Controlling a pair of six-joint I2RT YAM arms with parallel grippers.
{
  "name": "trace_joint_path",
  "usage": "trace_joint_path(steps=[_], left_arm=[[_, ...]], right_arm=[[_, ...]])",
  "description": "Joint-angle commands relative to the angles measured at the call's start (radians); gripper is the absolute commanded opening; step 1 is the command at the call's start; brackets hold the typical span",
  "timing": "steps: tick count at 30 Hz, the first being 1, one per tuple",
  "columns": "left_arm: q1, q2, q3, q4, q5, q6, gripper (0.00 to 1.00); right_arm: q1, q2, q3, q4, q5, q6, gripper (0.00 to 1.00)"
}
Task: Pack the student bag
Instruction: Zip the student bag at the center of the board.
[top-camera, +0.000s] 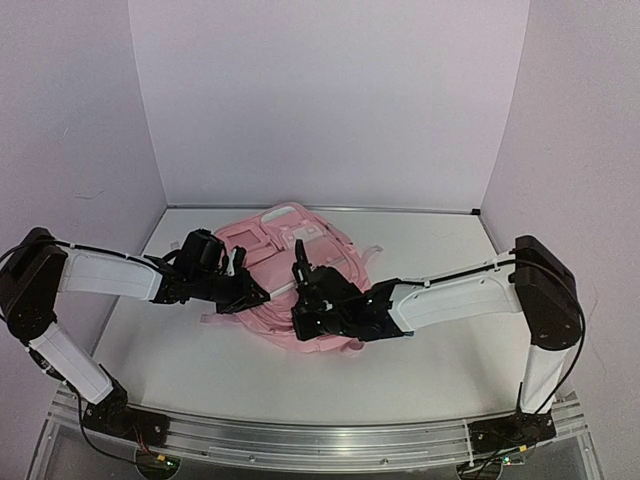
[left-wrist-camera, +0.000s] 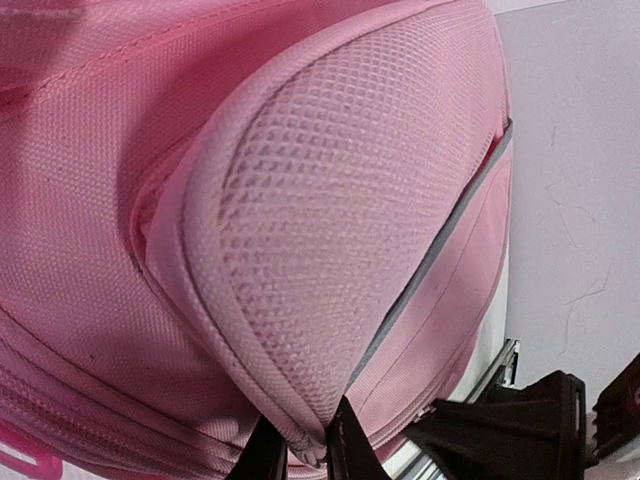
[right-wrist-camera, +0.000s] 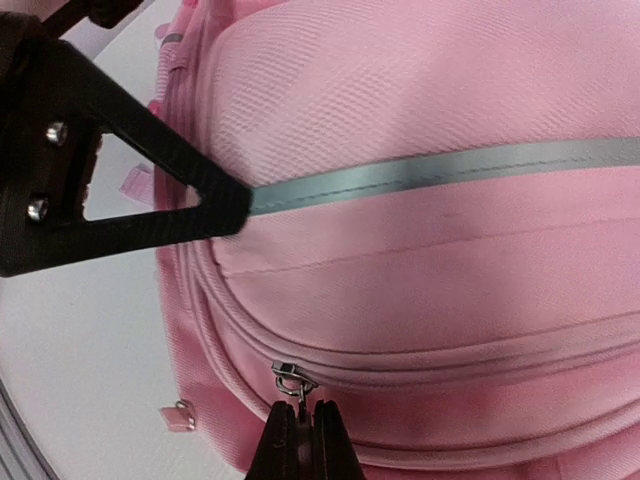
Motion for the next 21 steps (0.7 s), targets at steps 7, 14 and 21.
trace_joint_path(steps=[7,14,21], left_arm=[[0.075,-0.149,-0.018,-0.301,-0.223,0.176,0.0],[0.15,-0.278,-0.049,-0.438,-0.261,0.219,0.02],[0.129,-0.306,0.104,-0.466,-0.132,0.483,0.61]], right_arm=[[-0.125,-0.179,-0.134,-0.074,0.246,0.012,0.0],[-0.232,-0.205,-0.158,0.075,0.015,-0.104,0.0],[-0.234,-0.22,-0.201,0.202,-0.28,-0.203,0.0]])
